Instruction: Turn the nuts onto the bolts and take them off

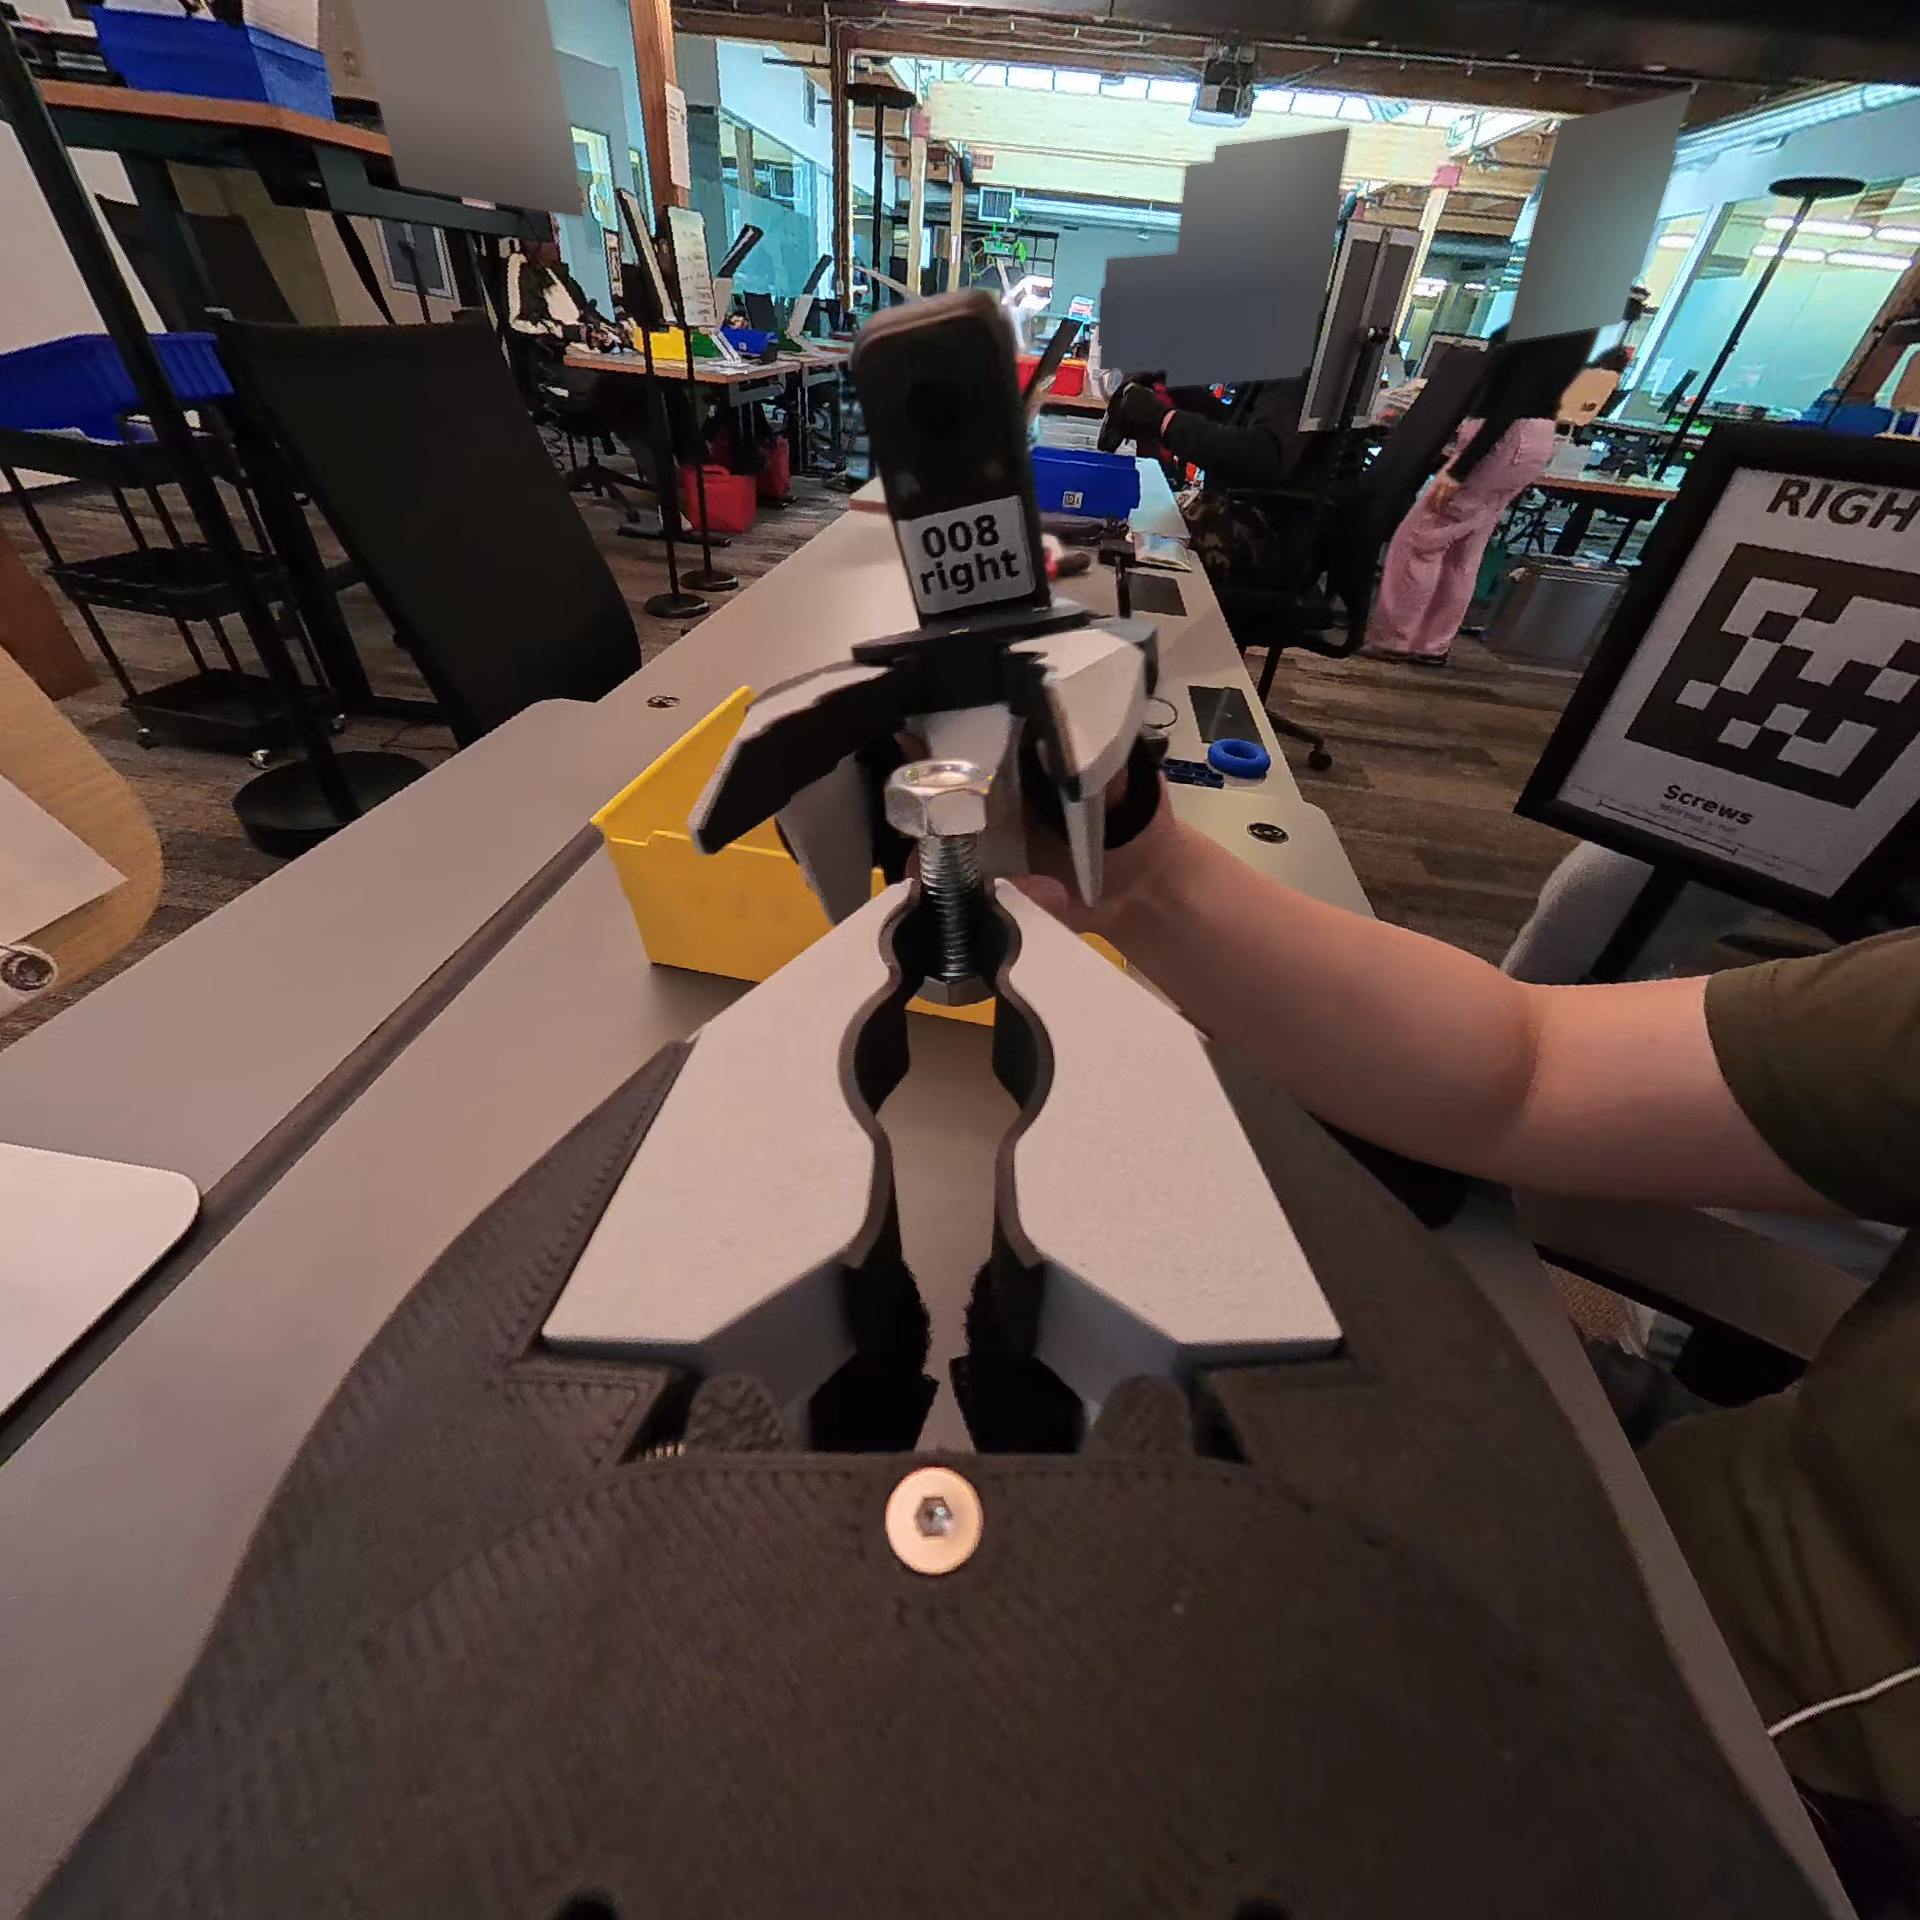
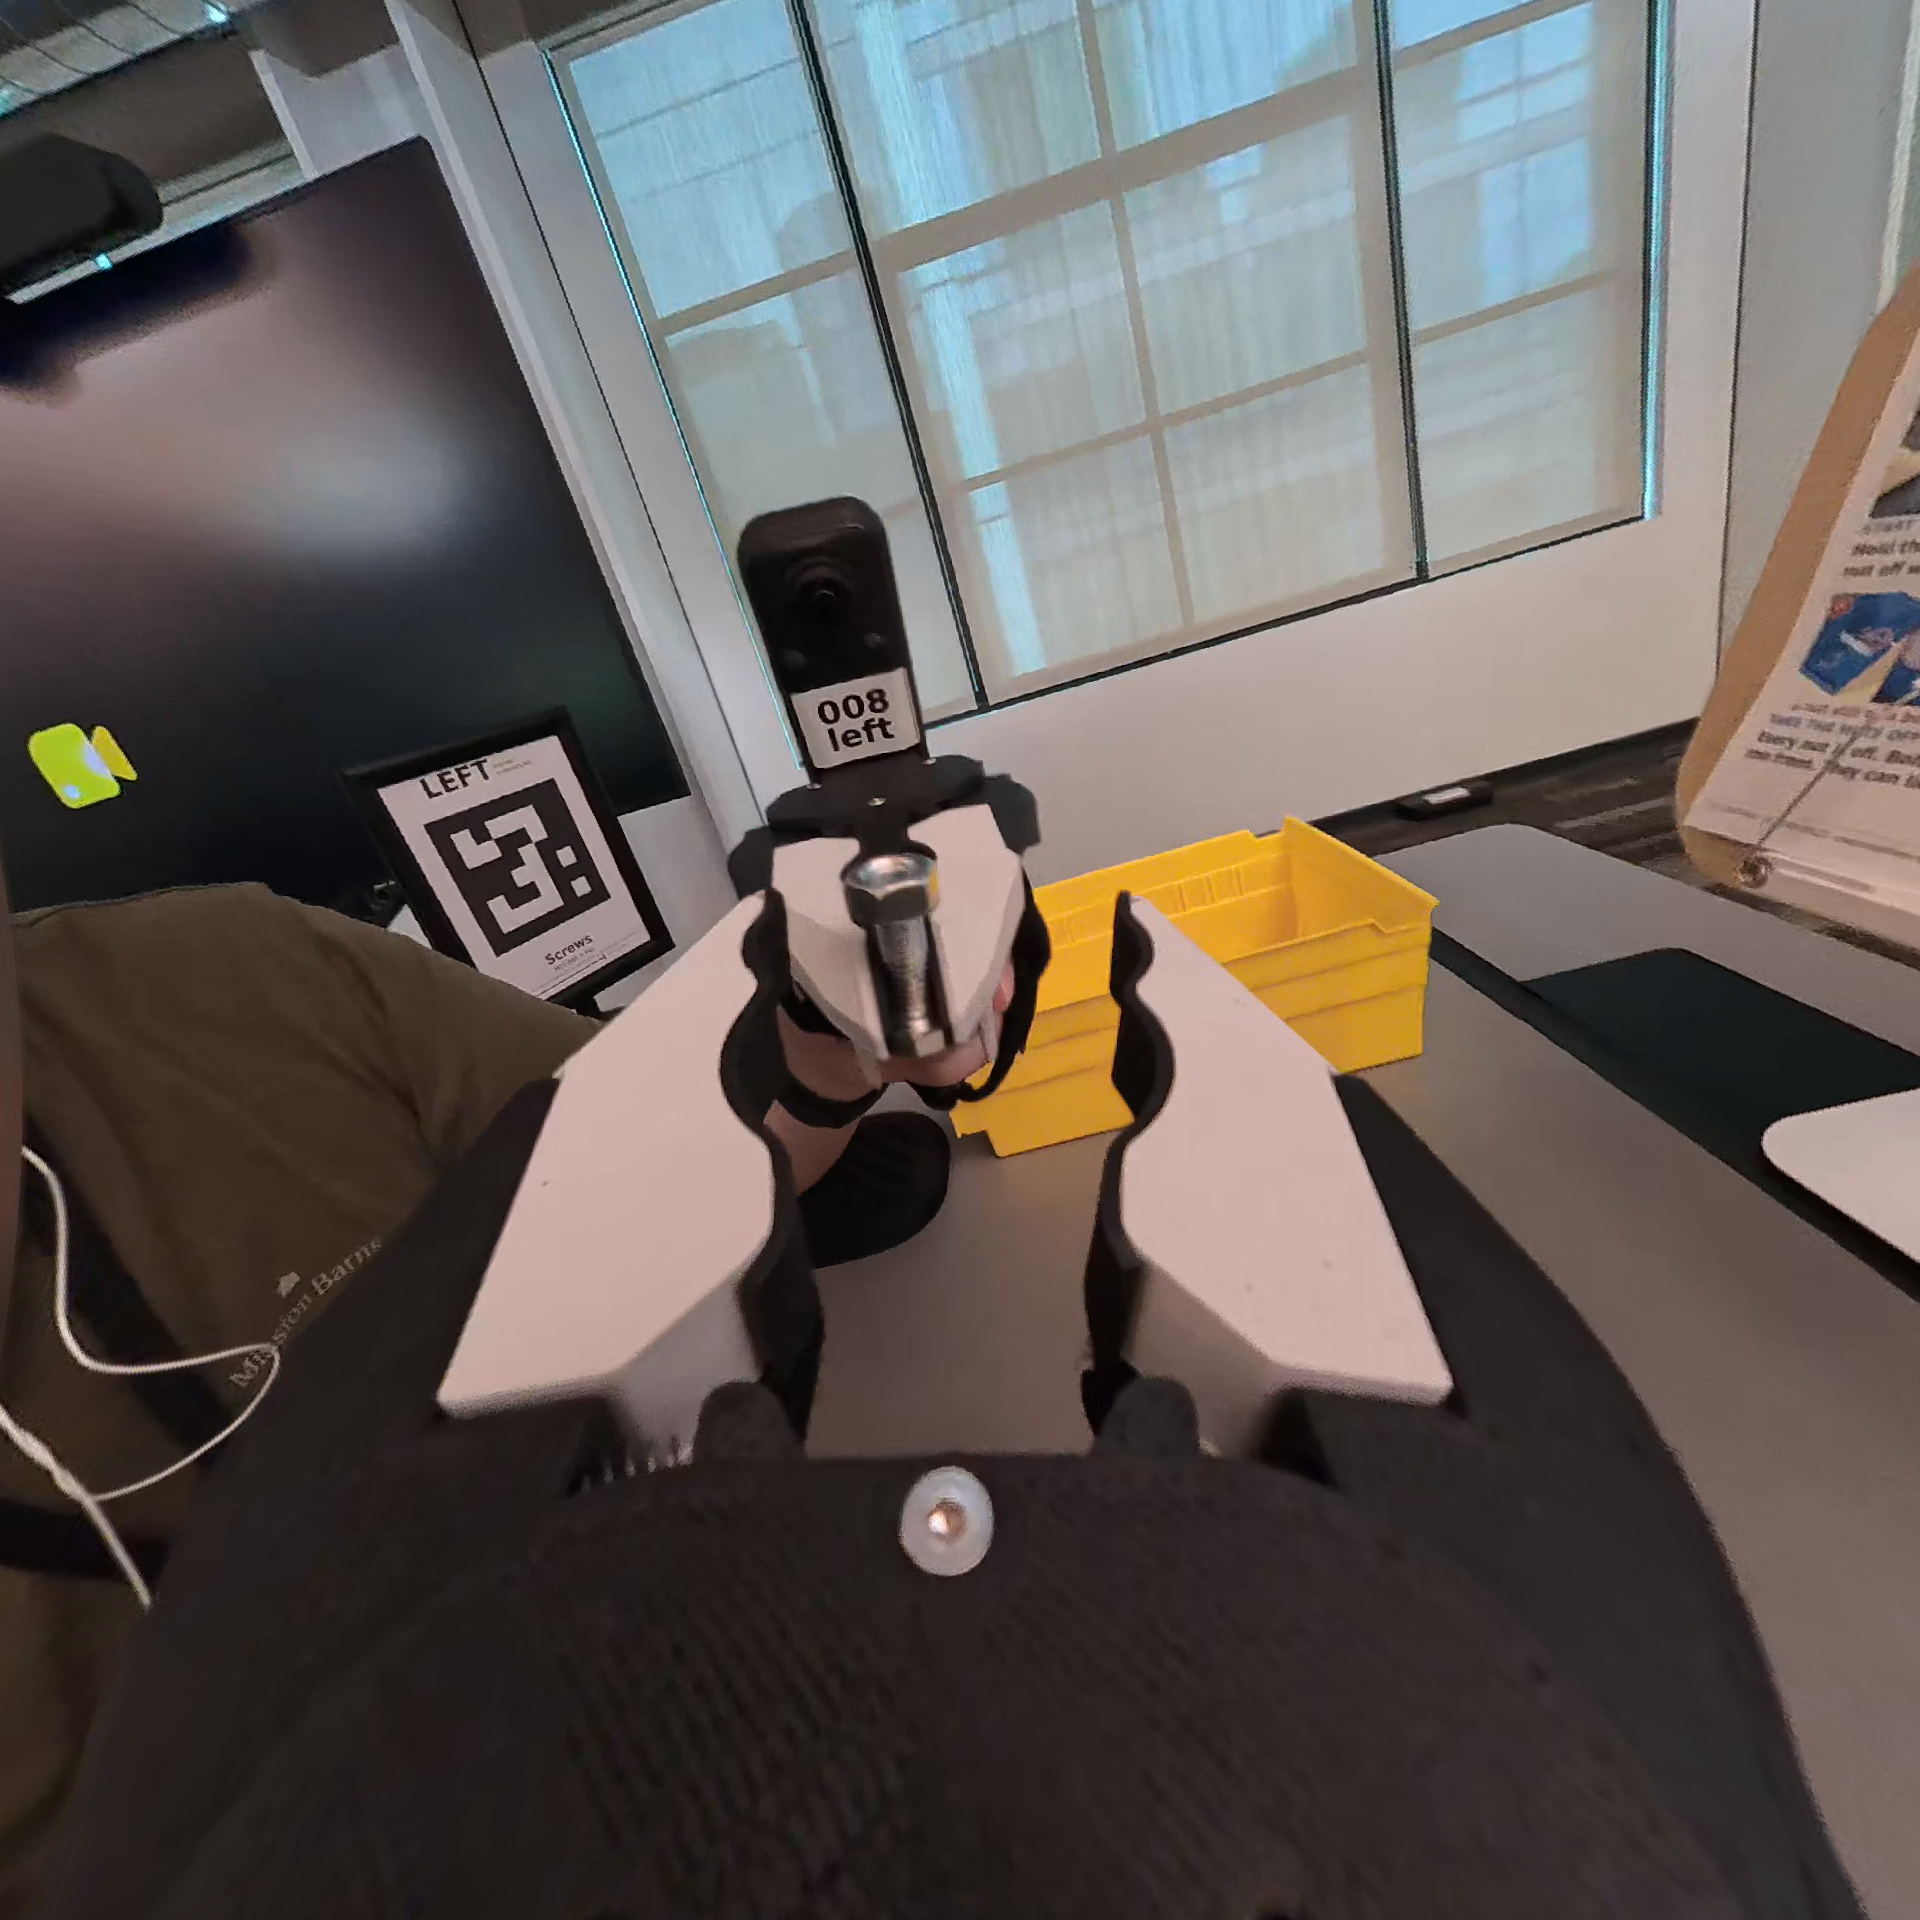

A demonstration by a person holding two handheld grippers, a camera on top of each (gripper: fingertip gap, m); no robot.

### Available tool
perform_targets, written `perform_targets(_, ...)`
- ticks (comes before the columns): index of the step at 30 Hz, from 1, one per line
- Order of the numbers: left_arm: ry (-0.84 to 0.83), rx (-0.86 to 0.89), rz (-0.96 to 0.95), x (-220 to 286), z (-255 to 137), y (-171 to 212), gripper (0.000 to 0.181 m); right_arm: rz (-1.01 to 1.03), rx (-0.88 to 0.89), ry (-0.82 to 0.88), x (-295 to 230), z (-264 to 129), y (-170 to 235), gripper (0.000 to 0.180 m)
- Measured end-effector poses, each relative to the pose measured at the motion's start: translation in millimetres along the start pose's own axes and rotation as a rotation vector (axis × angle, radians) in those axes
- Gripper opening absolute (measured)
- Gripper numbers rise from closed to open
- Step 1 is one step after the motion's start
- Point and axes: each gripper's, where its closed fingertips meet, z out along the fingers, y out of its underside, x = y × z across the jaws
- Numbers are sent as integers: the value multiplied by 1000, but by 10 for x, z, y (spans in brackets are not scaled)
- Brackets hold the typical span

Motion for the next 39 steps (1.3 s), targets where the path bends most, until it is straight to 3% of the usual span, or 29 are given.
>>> perform_targets(33,-36,1,-3,-60,42,56,7,-74,-2,67,97,49,16,58)
perform_targets(39,-42,18,-13,-87,12,25,7,-24,39,85,256,-183,-6,57)
